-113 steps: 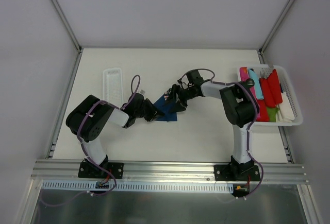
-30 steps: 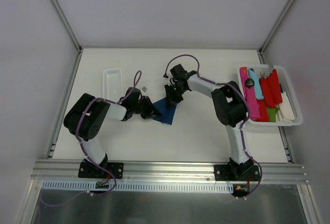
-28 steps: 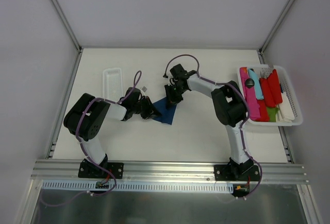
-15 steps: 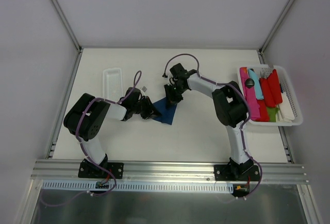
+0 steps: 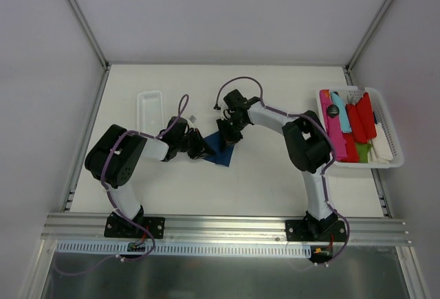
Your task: Place the utensils on the paper napkin and roll it up
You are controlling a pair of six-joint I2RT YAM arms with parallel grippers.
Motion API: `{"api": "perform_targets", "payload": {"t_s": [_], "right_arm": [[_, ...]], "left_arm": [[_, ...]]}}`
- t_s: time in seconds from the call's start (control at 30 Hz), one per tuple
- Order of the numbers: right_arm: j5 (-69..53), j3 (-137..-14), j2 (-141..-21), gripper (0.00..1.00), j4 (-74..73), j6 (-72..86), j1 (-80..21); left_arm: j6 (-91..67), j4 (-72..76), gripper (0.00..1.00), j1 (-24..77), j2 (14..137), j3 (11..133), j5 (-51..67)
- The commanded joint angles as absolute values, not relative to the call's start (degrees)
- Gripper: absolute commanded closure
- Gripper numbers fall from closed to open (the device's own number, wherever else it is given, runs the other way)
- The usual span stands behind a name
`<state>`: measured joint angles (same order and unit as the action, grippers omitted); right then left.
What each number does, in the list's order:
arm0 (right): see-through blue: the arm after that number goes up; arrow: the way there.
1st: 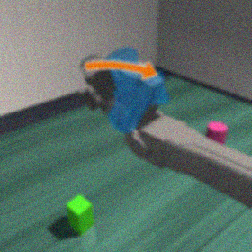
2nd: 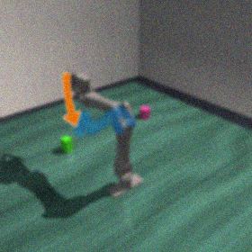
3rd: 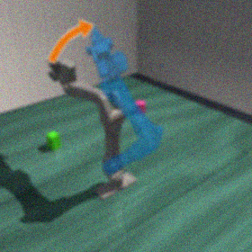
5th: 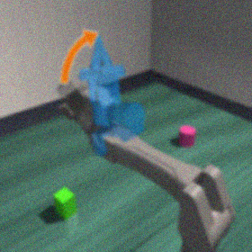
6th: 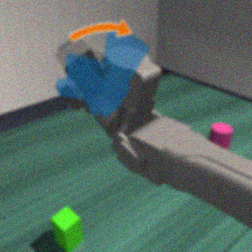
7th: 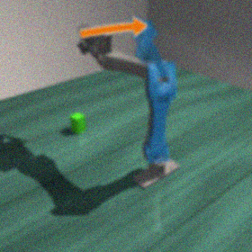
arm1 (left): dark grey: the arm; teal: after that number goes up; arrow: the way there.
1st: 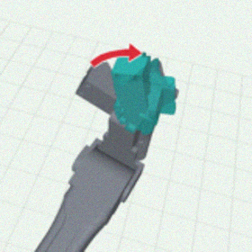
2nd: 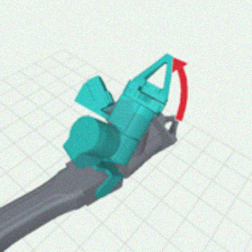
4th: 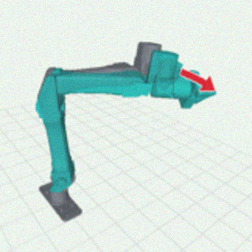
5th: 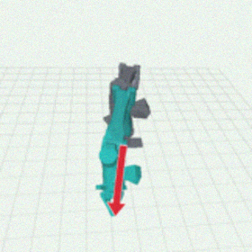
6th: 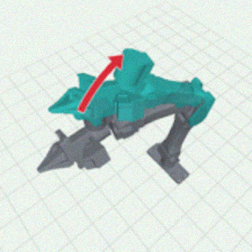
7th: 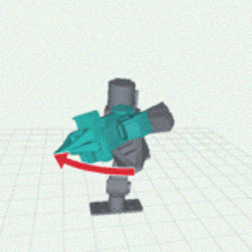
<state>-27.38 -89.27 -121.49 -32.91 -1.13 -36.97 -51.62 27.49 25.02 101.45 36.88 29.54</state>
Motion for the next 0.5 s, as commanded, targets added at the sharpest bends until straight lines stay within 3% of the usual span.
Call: {"api": "perform_targets", "payload": {"t_s": [0.0,0.47], "right_arm": [[-25.9,-88.7,-123.2,0.96,-34.1,-1.5,-37.4],[-28.2,-89.1,-119.0,0.96,-34.5,-1.8,-37.8]], "left_arm": [[-49.5,22.4,1.0,24.2,103.4,35.2,26.4],[-49.7,22.7,1.0,24.2,103.6,35.4,26.5]]}}
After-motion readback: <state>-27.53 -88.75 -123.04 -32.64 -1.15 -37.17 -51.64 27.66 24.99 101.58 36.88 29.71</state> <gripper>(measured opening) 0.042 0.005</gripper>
